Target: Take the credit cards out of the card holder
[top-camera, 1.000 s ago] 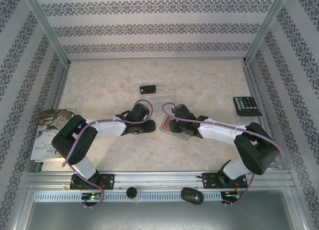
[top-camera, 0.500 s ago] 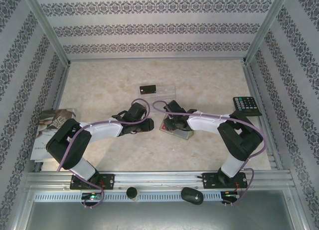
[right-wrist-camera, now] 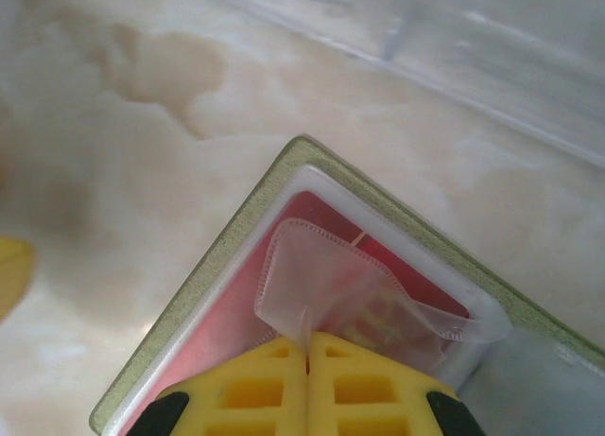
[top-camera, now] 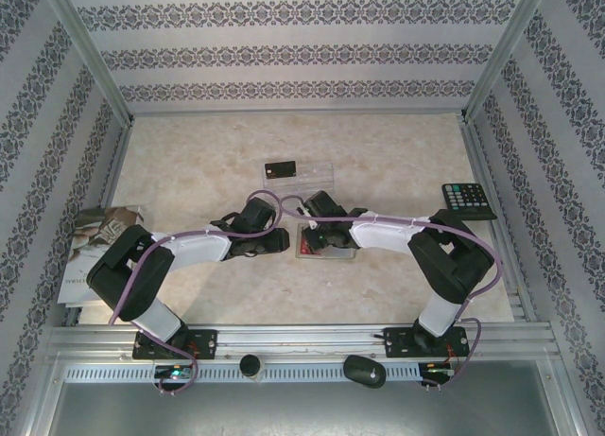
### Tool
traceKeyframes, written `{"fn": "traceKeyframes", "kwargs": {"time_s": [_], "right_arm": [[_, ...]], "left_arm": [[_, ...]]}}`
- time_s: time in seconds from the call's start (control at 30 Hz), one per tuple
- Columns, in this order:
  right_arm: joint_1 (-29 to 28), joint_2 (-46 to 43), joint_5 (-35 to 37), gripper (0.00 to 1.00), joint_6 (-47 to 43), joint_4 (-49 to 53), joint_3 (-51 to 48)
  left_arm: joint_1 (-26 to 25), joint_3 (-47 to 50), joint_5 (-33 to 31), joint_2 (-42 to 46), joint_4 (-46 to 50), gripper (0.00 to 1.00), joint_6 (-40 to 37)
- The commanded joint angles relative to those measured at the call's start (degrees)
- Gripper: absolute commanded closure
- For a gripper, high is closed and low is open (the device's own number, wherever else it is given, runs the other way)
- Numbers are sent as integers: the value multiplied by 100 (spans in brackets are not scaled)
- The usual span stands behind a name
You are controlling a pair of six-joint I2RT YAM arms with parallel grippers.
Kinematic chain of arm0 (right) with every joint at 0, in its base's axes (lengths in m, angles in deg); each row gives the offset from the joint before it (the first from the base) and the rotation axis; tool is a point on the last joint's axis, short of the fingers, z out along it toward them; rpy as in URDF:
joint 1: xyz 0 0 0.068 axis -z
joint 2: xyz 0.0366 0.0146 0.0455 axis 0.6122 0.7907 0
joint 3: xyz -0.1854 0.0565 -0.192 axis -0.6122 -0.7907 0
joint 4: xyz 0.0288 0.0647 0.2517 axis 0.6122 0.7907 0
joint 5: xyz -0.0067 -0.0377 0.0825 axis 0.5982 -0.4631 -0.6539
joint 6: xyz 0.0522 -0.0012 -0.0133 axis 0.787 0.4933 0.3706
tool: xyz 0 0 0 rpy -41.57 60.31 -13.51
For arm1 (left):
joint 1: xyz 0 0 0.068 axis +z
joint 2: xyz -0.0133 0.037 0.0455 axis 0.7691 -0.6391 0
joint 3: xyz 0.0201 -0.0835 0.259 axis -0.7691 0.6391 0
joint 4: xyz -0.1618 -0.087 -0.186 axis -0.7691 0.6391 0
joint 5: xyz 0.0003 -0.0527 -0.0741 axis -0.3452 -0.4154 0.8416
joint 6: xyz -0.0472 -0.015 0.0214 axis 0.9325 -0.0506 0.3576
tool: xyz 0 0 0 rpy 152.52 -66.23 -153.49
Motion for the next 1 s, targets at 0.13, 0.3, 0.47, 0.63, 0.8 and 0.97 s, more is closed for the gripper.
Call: {"fn": "traceKeyframes", "kwargs": {"time_s": [0.13,0.3,0.47,0.63,0.8,0.97], "right_arm": [[-74,-230,-898,100,118,-452,-170],[-66,-357,-1269,100,217,-836,-381],[-26,-432,-1350,100,258,-1019,-519],[-4,-579,-1306,100,409,-1183,-656],[-19,-641,-1333,100,532,-1350,-807],[-44,-638,-1287,100,659,-1503,-913]], "left_arm": [[37,166,211,-25,-283,52,48],[-4,145,276,-179,-423,50,111],[-94,102,265,-287,-486,45,147],[-233,-219,-18,-759,64,49,139],[-234,-290,25,-954,155,50,77],[-242,-376,195,-1124,200,47,22]]}}
